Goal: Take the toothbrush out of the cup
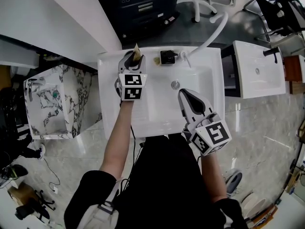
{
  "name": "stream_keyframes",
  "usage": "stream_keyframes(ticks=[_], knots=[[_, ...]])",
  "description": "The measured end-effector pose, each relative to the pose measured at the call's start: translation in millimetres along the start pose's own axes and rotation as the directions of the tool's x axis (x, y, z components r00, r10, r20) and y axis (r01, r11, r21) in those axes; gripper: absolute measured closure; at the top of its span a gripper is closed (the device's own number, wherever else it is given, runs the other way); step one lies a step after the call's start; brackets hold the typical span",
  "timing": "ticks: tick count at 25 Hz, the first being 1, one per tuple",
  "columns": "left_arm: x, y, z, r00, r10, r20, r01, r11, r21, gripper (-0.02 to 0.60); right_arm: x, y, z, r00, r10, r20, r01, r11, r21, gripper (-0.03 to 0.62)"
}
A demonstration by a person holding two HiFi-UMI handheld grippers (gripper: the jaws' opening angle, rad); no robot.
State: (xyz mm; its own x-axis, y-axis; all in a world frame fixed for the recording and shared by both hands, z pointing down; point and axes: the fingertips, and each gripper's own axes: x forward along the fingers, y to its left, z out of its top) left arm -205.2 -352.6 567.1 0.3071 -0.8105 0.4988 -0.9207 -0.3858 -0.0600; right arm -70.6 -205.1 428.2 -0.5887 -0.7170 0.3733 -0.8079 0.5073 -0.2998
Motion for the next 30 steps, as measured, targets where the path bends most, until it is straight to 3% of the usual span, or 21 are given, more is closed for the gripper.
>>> stream_keyframes(ticks=[11, 30], knots=[[-12.8, 4.4, -1.4, 1.0, 0.011, 0.004, -0.011, 1.0, -0.004, 0.533, -2.9, 8.1, 2.1, 1.0, 0.008, 0.02, -0.008, 1.0, -0.002, 0.562], [-54.2, 14.0, 35.6, 0.99, 0.04, 0.137, -0.035, 0.999, -0.036, 0.543, -22.8, 19.6, 8.8, 0.996, 0.031, 0.081, -0.03, 1.0, -0.009, 0.562]])
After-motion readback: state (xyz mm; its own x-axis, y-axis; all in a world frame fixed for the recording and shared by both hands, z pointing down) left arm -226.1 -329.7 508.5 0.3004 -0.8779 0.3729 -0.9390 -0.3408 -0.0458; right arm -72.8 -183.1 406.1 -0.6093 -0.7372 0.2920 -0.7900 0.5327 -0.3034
